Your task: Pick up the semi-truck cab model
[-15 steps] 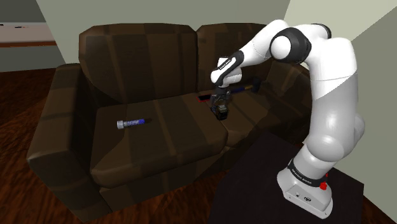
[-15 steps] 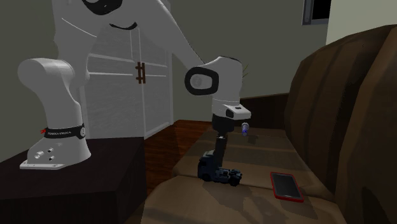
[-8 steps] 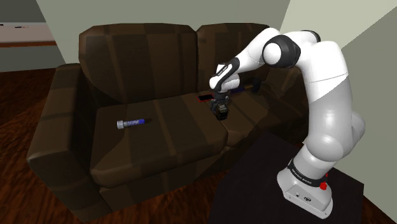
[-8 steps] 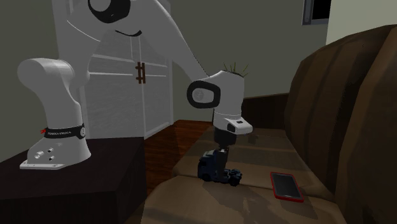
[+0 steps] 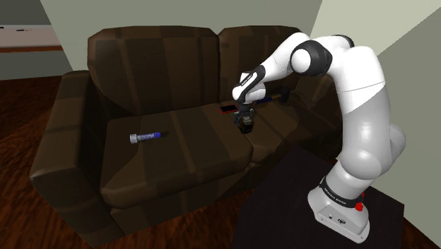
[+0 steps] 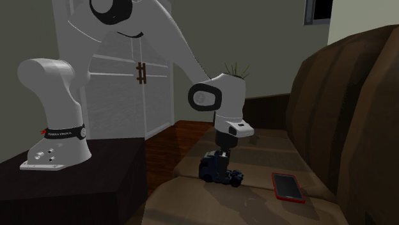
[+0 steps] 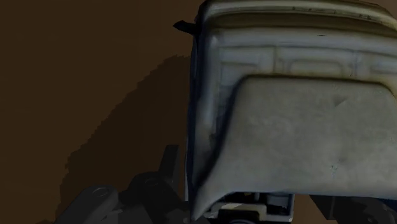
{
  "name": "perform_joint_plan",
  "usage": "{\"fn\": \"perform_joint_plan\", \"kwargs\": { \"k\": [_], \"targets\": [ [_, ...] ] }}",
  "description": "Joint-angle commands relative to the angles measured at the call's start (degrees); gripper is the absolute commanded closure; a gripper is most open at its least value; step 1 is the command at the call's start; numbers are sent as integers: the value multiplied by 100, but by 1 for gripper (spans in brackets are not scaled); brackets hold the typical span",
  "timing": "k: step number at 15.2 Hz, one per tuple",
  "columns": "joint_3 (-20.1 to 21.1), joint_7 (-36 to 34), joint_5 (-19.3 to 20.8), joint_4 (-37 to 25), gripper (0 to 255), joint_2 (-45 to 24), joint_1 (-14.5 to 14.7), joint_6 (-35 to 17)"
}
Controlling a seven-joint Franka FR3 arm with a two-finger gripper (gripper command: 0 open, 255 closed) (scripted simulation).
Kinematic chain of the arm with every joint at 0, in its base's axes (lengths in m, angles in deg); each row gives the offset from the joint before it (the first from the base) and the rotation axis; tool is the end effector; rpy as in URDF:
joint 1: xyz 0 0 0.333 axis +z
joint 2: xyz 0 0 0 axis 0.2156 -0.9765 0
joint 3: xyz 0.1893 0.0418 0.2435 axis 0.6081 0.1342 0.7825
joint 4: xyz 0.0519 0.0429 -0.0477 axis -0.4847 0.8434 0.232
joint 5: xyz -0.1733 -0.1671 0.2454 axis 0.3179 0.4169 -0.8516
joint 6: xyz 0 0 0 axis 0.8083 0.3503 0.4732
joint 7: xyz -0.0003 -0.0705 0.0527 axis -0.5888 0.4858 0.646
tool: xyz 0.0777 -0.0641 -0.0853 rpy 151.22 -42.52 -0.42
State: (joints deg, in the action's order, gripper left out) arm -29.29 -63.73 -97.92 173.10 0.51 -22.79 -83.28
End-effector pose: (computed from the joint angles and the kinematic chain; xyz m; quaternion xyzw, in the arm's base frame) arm 0.5636 -0.1756 0.1619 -0.9825 0.1825 0.0359 0.0117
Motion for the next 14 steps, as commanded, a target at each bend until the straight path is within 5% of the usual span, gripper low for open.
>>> {"fn": "perform_joint_plan", "kwargs": {
  "k": [1, 14],
  "targets": [
    [2, 2, 1, 2, 255, -14, 1, -5],
    [-92, -72, 113, 102, 255, 599, 67, 504]
  ]
}}
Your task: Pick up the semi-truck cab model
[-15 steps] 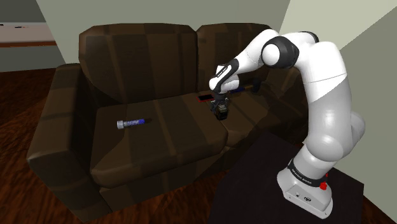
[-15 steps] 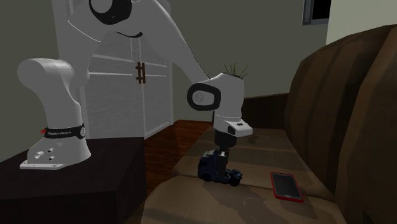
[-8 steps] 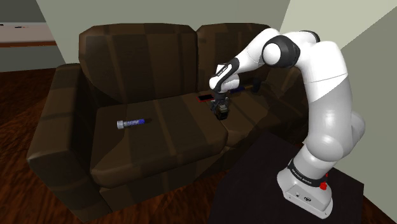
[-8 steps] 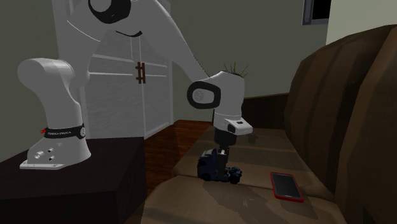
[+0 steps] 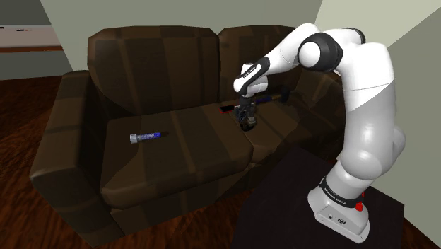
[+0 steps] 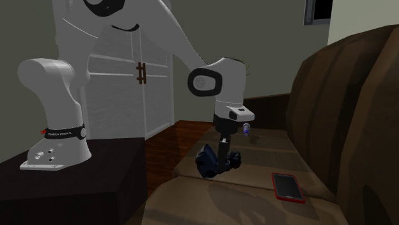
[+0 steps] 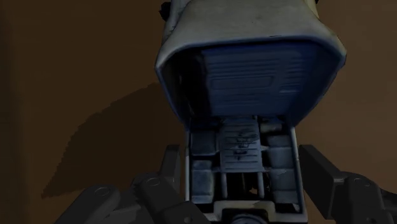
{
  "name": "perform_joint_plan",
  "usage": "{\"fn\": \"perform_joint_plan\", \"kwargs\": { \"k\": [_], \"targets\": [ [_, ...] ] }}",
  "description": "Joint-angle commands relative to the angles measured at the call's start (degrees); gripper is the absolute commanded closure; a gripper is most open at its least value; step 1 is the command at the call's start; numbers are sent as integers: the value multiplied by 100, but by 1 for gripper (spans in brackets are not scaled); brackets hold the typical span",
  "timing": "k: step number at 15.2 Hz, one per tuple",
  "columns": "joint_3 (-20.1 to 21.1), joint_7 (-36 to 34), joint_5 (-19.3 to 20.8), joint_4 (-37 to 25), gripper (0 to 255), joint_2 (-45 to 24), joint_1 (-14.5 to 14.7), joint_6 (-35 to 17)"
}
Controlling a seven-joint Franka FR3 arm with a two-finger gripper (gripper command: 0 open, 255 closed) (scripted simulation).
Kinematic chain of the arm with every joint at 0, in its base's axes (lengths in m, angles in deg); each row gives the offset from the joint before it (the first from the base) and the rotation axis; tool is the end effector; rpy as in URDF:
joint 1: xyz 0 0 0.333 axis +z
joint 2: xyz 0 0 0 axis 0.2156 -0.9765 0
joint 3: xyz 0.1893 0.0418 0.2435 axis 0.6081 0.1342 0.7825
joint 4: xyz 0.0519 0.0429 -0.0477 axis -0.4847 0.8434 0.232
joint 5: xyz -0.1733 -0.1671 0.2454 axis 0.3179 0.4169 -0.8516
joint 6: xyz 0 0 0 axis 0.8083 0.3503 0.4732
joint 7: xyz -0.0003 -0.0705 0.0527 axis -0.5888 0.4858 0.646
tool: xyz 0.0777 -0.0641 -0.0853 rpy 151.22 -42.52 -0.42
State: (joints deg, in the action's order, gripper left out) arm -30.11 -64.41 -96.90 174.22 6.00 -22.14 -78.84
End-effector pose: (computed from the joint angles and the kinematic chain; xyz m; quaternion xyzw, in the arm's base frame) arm 0.5605 -0.1741 0.2058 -0.9825 0.1820 0.0367 0.0116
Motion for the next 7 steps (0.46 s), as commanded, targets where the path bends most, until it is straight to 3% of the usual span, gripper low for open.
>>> {"fn": "perform_joint_plan", "kwargs": {
  "k": [1, 7],
  "targets": [
    [-18, -12, 22, -6, 255, 108, 8, 113],
    [-51, -45, 71, -3, 255, 340, 31, 340]
  ]
}}
